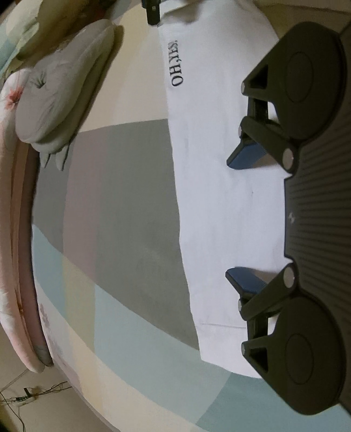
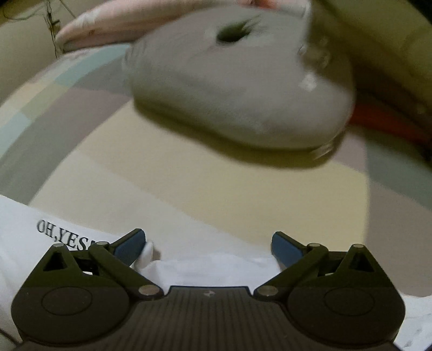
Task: Fold clothes
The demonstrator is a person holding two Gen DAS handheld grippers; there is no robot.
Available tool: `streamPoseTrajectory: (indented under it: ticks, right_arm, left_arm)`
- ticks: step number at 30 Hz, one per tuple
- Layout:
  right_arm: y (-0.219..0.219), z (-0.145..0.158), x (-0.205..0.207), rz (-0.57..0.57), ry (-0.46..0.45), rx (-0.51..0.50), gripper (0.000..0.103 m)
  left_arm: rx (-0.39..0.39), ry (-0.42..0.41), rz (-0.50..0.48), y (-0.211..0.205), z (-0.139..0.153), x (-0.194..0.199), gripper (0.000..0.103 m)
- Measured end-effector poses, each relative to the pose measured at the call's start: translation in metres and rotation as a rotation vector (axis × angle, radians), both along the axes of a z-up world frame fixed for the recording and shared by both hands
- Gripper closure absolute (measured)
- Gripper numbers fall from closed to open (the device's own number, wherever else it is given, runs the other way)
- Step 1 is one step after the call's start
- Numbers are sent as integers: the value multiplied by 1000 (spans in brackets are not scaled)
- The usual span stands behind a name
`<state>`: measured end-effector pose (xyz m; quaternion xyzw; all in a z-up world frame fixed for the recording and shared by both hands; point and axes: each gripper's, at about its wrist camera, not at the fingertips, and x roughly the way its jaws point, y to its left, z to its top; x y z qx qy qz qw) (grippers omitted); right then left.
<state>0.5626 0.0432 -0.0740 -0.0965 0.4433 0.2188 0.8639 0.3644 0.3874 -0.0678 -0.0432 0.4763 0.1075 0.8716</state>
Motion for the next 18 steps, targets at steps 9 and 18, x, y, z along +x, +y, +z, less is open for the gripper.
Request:
streamPoseTrajectory:
  ticks: [9, 18]
  right_arm:
    - [6, 1, -17, 424, -53, -204, 21]
    - [15, 5, -14, 509, -42, -218, 28]
  left_arm:
    - [-3, -7, -1, -8, -7, -5, 21]
    - [20, -1, -17, -11, -4, -7, 21]
